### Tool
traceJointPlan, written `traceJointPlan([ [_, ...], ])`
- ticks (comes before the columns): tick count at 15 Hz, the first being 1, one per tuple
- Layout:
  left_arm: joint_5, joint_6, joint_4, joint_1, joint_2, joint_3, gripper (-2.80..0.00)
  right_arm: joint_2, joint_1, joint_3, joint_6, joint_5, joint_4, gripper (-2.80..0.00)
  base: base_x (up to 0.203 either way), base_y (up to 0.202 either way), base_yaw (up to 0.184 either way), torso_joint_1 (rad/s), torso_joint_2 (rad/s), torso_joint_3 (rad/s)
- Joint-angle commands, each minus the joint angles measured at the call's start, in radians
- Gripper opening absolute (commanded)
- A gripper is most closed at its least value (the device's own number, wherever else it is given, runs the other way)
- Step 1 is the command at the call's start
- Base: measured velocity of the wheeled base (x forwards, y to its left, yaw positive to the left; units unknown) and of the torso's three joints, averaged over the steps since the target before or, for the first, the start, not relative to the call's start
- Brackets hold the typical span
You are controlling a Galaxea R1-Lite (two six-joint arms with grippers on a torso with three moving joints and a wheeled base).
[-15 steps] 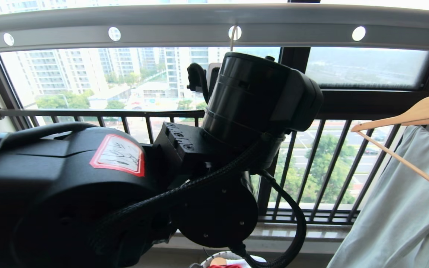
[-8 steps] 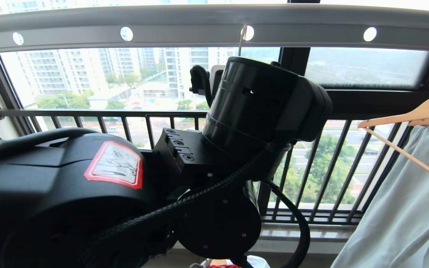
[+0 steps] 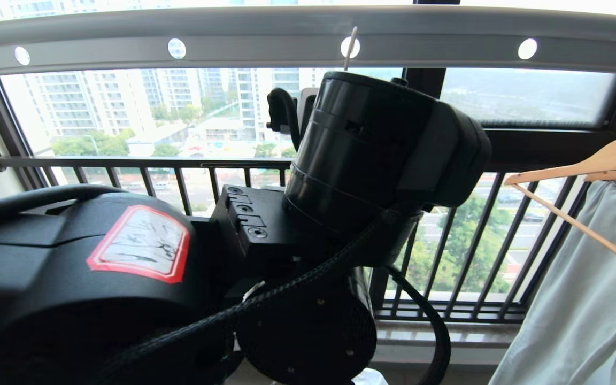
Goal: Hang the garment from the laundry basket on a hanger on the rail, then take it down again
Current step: Pick up the clothes rack on the clothesline
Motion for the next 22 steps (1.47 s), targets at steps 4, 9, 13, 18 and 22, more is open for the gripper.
traceJointPlan([
  [4, 0.008, 0.006, 0.007, -0.051, -0.078, 0.014, -2.8, 0.002, 0.0, 0.0, -0.002, 0.0, 0.0, -2.8, 0.0, 0.0, 0.0, 0.0, 0.0, 0.0],
  [9, 0.009, 0.039, 0.063, -0.104, -0.216, 0.016, -2.8, 0.002, 0.0, 0.0, 0.0, 0.0, 0.0, -2.8, 0.0, 0.0, 0.0, 0.0, 0.0, 0.0],
  [13, 0.002, 0.039, 0.296, -0.137, -0.335, 0.004, -2.8, 0.002, 0.0, 0.0, 0.0, 0.0, 0.0, -2.8, 0.0, 0.0, 0.0, 0.0, 0.0, 0.0],
  [18, -0.157, 0.028, 0.498, -0.14, -0.458, 0.101, -2.8, 0.002, 0.0, 0.0, -0.001, 0.0, 0.0, -2.8, 0.0, 0.0, 0.0, 0.0, 0.0, 0.0],
  [22, -0.446, 0.024, 0.603, -0.139, -0.685, 0.272, -2.8, 0.002, 0.0, 0.0, 0.0, 0.0, 0.0, -2.8, 0.0, 0.0, 0.0, 0.0, 0.0, 0.0],
])
